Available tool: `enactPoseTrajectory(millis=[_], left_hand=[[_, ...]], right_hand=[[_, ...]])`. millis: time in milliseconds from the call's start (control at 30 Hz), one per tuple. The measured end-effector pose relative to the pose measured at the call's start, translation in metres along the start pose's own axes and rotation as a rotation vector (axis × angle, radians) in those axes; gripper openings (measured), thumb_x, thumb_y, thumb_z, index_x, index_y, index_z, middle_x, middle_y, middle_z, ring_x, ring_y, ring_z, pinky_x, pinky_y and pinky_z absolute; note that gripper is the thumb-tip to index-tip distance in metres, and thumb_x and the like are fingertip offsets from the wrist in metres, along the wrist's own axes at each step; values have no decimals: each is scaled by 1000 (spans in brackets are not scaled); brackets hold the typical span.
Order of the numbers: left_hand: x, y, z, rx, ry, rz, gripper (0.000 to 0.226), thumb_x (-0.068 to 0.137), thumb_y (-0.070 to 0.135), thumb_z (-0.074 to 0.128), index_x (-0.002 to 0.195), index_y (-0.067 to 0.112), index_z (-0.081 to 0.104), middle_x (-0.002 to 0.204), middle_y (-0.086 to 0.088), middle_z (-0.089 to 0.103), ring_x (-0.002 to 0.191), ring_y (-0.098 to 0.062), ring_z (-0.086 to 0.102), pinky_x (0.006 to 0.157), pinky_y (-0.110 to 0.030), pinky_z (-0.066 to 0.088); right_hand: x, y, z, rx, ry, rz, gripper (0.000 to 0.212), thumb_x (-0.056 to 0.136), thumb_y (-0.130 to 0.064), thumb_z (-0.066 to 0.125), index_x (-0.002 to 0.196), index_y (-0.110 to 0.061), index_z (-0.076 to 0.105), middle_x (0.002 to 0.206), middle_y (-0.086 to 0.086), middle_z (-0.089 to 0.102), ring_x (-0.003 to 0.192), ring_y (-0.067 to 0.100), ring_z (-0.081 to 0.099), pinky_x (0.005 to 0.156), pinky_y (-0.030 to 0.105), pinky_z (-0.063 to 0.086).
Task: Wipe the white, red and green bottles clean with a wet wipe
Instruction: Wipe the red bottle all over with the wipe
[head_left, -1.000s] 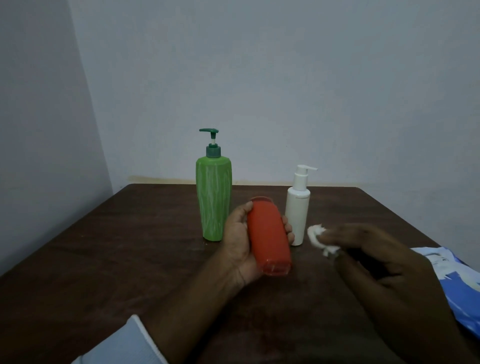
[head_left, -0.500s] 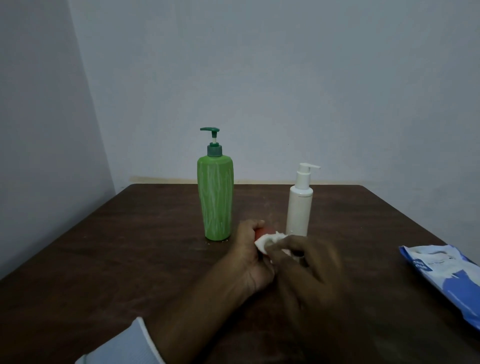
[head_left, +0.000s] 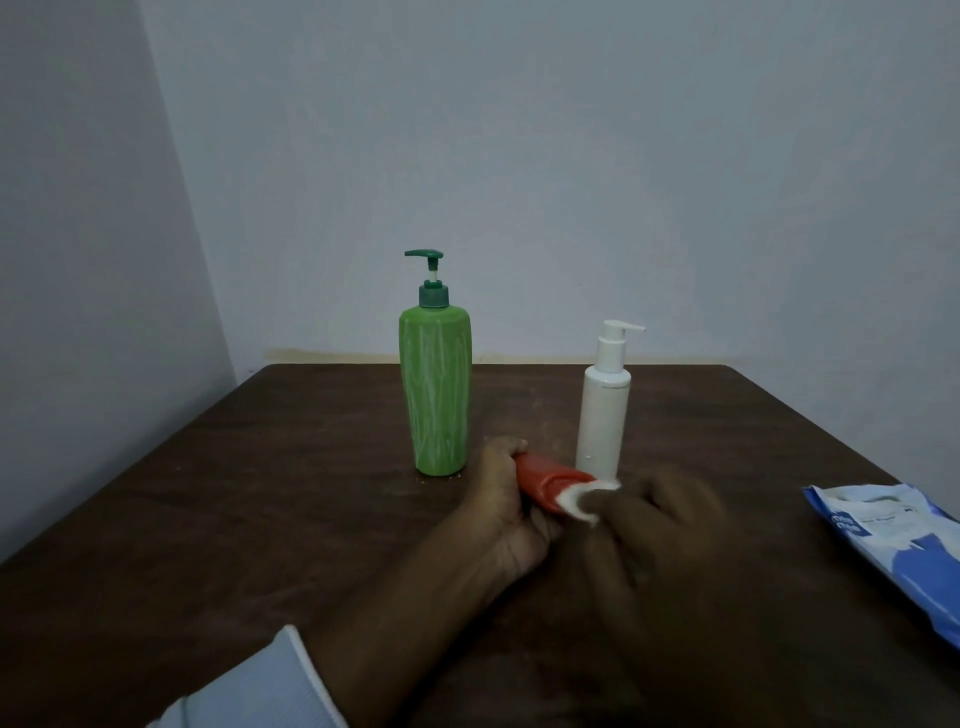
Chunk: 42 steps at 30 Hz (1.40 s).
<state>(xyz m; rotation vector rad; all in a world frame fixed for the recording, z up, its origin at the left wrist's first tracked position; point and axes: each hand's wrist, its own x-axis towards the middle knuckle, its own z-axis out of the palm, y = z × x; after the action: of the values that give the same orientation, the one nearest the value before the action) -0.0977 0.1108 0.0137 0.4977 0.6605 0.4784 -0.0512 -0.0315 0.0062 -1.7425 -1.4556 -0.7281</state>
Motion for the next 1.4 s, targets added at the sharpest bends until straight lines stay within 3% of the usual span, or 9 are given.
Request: enactPoseTrajectory(millis=[200, 333, 500, 667, 800, 933, 1067, 1200, 1400], left_hand=[[6, 0, 0, -9, -15, 8, 47, 96, 29, 59, 130, -2, 50, 104, -28, 68, 77, -38, 74, 58, -46, 64], [0, -2, 0, 22, -26, -47, 40, 97, 29, 57, 109, -9, 54, 76, -27, 68, 77, -38, 64, 67, -50, 58], [6, 1, -2, -39, -11, -10, 48, 96, 28, 60, 131, -2, 48, 95, -29, 66, 74, -38, 72, 49, -45, 61], [10, 1, -3, 9, -38, -48, 44, 97, 31, 56, 114, -9, 56, 80, -26, 70, 73, -36, 69, 62, -43, 61], [13, 2, -6, 7, -24, -20, 48, 95, 29, 60, 129, -3, 51, 108, -28, 66, 86, -38, 70, 72, -50, 60], [17, 0, -5, 6, -10, 1, 44, 97, 31, 57, 126, -2, 53, 104, -26, 71, 78, -36, 74, 62, -45, 65], [9, -1, -2, 54, -39, -21, 39, 101, 29, 45, 82, -4, 54, 50, -17, 63, 38, -27, 64, 37, -30, 53], [11, 2, -6, 30, -36, -3, 46, 96, 32, 57, 124, -4, 54, 113, -30, 70, 96, -39, 74, 81, -49, 63], [9, -1, -6, 36, -80, -5, 42, 100, 34, 50, 112, -6, 58, 85, -25, 74, 71, -34, 75, 56, -41, 62]], right_hand=[[1, 0, -11, 26, 154, 25, 28, 79, -14, 61, 103, -9, 72, 91, 3, 60, 81, 14, 53, 71, 21, 41], [0, -9, 4, 72, 36, -117, 31, 85, -22, 52, 106, -12, 73, 94, 3, 62, 81, 18, 56, 70, 22, 43], [4, 11, -15, -69, -5, -22, 34, 79, -30, 48, 92, -14, 75, 85, 0, 61, 76, 13, 51, 70, 10, 31], [1, -7, 1, 86, 38, -129, 31, 88, -20, 52, 110, -12, 72, 101, 3, 63, 89, 17, 57, 76, 26, 46], [3, 13, -10, -49, -50, -101, 27, 78, -23, 58, 98, -16, 74, 90, -1, 61, 78, 17, 56, 66, 25, 45], [6, 9, -18, 0, 107, -83, 28, 87, -17, 53, 104, -8, 73, 95, 5, 63, 85, 17, 57, 75, 24, 46], [-2, -9, 9, 113, 30, -124, 39, 100, -37, 38, 113, -18, 70, 108, 0, 60, 97, 10, 55, 78, 22, 49], [2, 11, 2, -42, 98, -66, 33, 87, -22, 49, 107, -10, 72, 91, 6, 62, 78, 18, 56, 63, 25, 46], [-3, -5, 4, 23, 148, -102, 33, 90, -21, 50, 116, -12, 69, 102, 6, 61, 86, 20, 55, 68, 30, 47]])
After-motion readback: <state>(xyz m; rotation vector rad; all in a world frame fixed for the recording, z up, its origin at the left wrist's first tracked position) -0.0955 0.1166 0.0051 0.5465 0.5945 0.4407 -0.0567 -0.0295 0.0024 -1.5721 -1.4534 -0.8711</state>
